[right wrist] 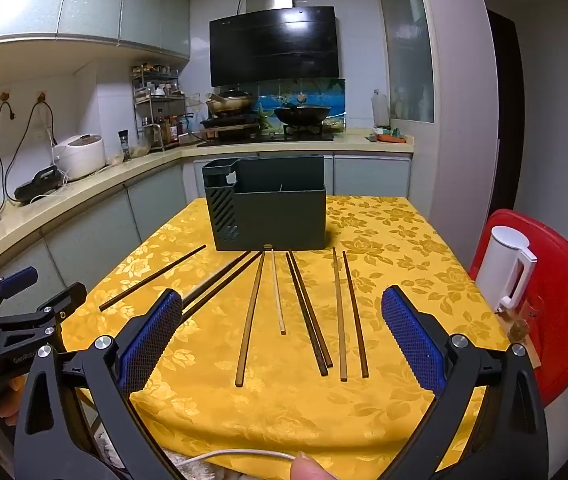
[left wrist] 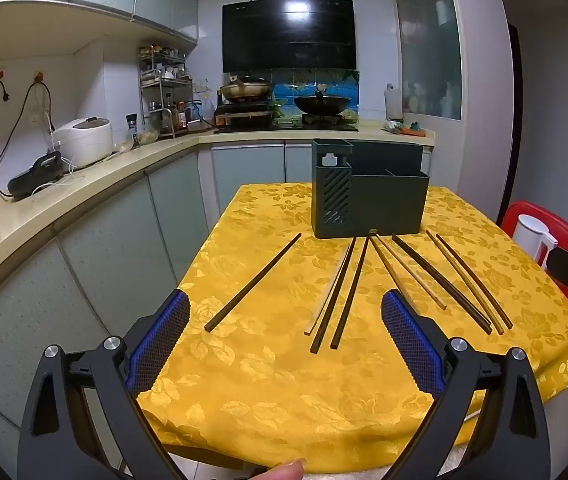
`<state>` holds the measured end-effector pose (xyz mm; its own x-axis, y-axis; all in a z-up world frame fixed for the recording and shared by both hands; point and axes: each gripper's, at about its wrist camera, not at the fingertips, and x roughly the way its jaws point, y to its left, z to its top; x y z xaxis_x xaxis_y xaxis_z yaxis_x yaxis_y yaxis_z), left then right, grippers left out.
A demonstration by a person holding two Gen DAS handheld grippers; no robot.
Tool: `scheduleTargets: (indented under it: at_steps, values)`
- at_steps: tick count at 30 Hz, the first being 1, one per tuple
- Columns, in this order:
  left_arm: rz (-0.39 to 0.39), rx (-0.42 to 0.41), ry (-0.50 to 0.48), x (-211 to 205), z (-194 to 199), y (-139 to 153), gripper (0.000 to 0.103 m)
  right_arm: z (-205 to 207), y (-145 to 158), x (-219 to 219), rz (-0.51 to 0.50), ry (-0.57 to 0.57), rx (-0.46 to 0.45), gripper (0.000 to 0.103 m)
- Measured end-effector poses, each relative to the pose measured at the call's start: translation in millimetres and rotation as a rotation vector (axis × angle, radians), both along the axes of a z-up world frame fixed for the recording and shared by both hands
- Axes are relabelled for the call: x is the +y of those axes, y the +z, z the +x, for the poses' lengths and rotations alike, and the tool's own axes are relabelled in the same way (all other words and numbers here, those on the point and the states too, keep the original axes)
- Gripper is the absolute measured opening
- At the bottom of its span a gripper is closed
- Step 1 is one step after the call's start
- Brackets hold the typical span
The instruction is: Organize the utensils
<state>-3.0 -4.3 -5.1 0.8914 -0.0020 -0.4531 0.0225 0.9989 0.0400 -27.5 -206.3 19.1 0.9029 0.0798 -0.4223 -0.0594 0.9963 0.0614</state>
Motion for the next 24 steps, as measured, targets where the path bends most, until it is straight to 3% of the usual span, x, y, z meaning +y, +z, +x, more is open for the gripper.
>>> scheduleTargets:
  at_steps: [24]
  values:
    - [-0.001, 0.001, -0.003, -2.0, 1.0, 0.3, 0.093, 1.5, 0.6, 0.7, 0.003, -0.002, 0.001, 0.097]
